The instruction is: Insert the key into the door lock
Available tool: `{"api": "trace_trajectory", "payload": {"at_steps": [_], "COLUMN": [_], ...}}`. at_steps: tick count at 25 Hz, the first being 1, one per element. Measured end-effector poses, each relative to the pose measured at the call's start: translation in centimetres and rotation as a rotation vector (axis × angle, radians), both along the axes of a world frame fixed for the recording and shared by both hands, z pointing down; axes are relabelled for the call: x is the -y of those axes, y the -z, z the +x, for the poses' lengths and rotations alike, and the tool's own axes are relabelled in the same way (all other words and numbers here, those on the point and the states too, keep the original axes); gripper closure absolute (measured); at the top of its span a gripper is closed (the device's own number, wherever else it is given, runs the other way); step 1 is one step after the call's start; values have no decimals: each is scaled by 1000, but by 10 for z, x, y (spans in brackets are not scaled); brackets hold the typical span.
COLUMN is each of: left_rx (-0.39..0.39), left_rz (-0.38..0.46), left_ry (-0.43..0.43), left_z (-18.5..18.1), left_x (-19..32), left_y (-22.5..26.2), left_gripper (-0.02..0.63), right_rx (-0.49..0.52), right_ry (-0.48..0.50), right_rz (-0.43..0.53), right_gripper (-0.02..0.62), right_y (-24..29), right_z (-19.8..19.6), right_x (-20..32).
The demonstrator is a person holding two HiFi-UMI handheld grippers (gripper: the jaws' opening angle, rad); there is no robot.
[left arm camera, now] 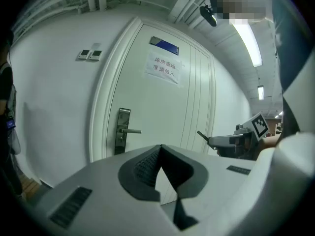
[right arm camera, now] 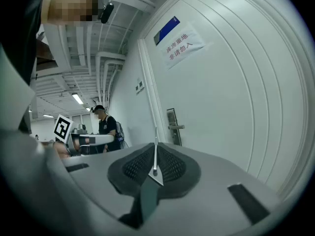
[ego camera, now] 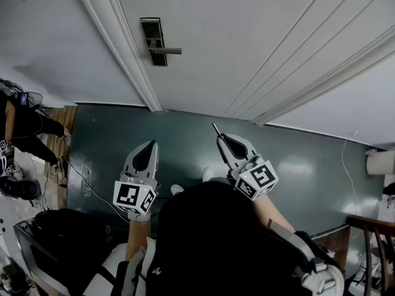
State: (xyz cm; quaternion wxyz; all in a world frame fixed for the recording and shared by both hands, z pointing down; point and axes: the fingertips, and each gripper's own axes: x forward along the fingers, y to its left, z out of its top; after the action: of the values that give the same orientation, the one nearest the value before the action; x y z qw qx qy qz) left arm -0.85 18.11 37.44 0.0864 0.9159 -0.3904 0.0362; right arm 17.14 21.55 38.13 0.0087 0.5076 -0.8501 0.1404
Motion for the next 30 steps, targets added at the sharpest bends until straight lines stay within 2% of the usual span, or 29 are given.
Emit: {"api": "trace_trajectory", "payload": {"at_steps": [10,21,30], "left_rx": [6,27,3], "left_rz": [-22,-53,-99], "left_ry": [-17,35,43], "left_z": [48,105,95], "left_x": [21,32,66], "left_y": [-1,-7,-26], "left_gripper": [598,598,598], "right_rx": [26,127,141], "right_ry": [15,71,49], "right_rz": [3,-16,-58], "right_gripper": [561,561,561], "right_y": [1,-3,-17], "right_z": [41,99,97], "right_x": [21,38,72]}}
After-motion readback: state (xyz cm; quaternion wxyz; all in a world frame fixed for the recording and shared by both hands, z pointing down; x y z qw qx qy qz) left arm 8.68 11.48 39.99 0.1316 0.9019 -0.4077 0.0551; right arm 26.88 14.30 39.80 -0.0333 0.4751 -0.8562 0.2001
